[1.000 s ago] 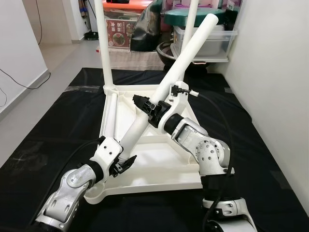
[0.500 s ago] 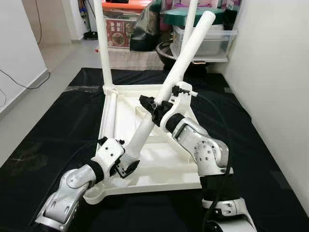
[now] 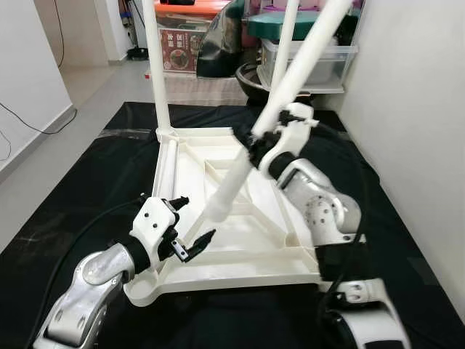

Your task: Building children table

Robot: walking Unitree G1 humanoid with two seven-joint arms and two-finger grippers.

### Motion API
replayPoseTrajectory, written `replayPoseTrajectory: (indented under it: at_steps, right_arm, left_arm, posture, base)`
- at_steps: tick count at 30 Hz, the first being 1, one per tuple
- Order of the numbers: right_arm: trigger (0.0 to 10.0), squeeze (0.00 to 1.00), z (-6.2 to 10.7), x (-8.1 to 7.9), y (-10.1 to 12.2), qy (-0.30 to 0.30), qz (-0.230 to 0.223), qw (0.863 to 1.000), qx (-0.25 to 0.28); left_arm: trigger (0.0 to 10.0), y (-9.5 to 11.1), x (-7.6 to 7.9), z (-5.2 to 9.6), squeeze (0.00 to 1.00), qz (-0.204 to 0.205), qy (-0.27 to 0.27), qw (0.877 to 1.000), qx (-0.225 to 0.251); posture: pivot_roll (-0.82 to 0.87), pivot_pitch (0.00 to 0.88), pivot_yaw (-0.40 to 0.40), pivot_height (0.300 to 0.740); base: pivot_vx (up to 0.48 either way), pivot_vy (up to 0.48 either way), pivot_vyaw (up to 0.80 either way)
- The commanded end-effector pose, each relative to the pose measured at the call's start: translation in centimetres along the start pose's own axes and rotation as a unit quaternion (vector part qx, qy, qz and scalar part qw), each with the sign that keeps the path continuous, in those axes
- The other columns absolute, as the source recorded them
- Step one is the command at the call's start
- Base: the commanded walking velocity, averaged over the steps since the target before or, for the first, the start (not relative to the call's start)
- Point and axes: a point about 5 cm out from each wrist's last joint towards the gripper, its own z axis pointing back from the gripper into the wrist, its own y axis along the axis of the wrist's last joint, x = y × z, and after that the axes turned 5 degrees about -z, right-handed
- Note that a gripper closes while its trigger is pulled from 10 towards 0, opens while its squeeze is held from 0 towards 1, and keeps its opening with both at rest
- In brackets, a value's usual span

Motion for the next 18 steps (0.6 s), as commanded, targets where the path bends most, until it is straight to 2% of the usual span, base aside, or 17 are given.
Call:
replayPoseTrajectory:
  at_steps: [1,2,3,4,6,7,8,9,10,13,15,16,17,18]
  right_arm:
    - [0.0,0.0,-0.1,0.8,1.6,-0.011,0.039,0.999,0.031]
    - [0.0,0.0,-0.1,0.8,1.6,-0.011,0.039,0.999,0.031]
    - [0.0,0.0,0.3,2.3,3.0,-0.038,0.108,0.992,0.049]
    - [0.0,0.0,0.3,2.3,3.0,-0.038,0.108,0.992,0.049]
    - [0.0,0.0,1.1,4.5,4.3,-0.076,0.208,0.973,0.056]
    - [0.0,0.0,1.1,4.5,4.3,-0.076,0.208,0.973,0.056]
    - [0.0,0.0,1.6,5.7,4.4,-0.098,0.265,0.958,0.046]
    - [0.0,0.0,1.6,5.7,4.4,-0.098,0.265,0.958,0.046]
    - [0.0,0.0,2.0,6.5,4.4,-0.114,0.305,0.945,0.037]
    - [0.0,0.0,2.0,6.5,4.4,-0.114,0.305,0.945,0.037]
    - [0.0,0.0,2.8,8.6,3.9,-0.156,0.405,0.901,-0.004]
    - [0.0,0.0,2.8,8.6,3.9,-0.156,0.405,0.901,-0.004]
    - [0.0,0.0,3.0,9.2,3.5,-0.166,0.434,0.885,-0.021]
    - [0.0,0.0,3.2,9.5,2.6,-0.16,0.45,0.877,-0.044]
  left_arm:
    - [10.0,-0.3,-0.2,0.5,0.0,0.0,0.013,1.0,-0.013]
    - [10.0,-0.3,-0.2,0.5,0.0,0.0,0.013,1.0,-0.013]
    - [10.0,-0.7,0.0,0.8,0.0,0.002,0.025,0.999,-0.02]
    - [10.0,-0.7,0.0,0.8,0.0,0.002,0.025,0.999,-0.02]
    - [10.0,-1.3,0.4,1.2,0.0,0.006,0.039,0.999,-0.032]
    - [10.0,-1.3,0.4,1.2,0.0,0.006,0.039,0.999,-0.032]
    - [10.0,-1.7,0.7,1.3,0.0,0.003,0.041,0.998,-0.041]
    - [10.0,-1.7,0.7,1.3,0.0,0.003,0.041,0.998,-0.041]
    - [10.0,-1.8,1.0,1.4,0.0,0.002,0.041,0.998,-0.047]
    - [10.0,-1.8,1.0,1.4,0.0,0.002,0.041,0.998,-0.047]
    - [10.0,-2.1,1.4,1.4,0.0,0.002,0.043,0.997,-0.059]
    - [10.0,-2.1,1.4,1.4,0.0,0.002,0.043,0.997,-0.059]
    - [10.0,-2.2,1.5,1.4,0.0,0.0,0.043,0.997,-0.062]
    - [10.0,-2.2,1.5,1.3,0.0,-0.001,0.043,0.997,-0.064]
  posture:
    - [0.05,0.0,-0.047,0.74]
    - [0.05,0.0,-0.047,0.74]
    - [0.05,0.0,-0.044,0.74]
    - [0.05,0.0,-0.044,0.74]
    - [0.04,0.0,-0.046,0.74]
    - [0.04,0.0,-0.046,0.74]
    - [0.04,0.0,-0.047,0.74]
    - [0.04,0.0,-0.047,0.74]
    - [0.04,0.0,-0.047,0.74]
    - [0.04,0.0,-0.047,0.74]
    - [0.04,0.0,-0.043,0.74]
    - [0.04,0.0,-0.043,0.74]
    - [0.04,0.0,-0.043,0.74]
    - [0.03,0.0,-0.043,0.74]
  base:
    - [0.0,0.0,0.0]
    - [0.0,0.0,0.0]
    - [0.0,0.0,0.0]
    - [0.0,0.0,0.0]
    - [0.0,0.0,0.0]
    - [0.0,0.0,0.0]
    - [0.0,0.0,0.0]
    - [0.0,0.0,0.0]
    - [0.0,0.0,0.0]
    - [0.0,0.0,0.0]
    - [0.0,0.0,0.0]
    - [0.0,0.0,0.0]
    - [0.0,0.0,0.0]
    - [0.0,0.0,0.0]
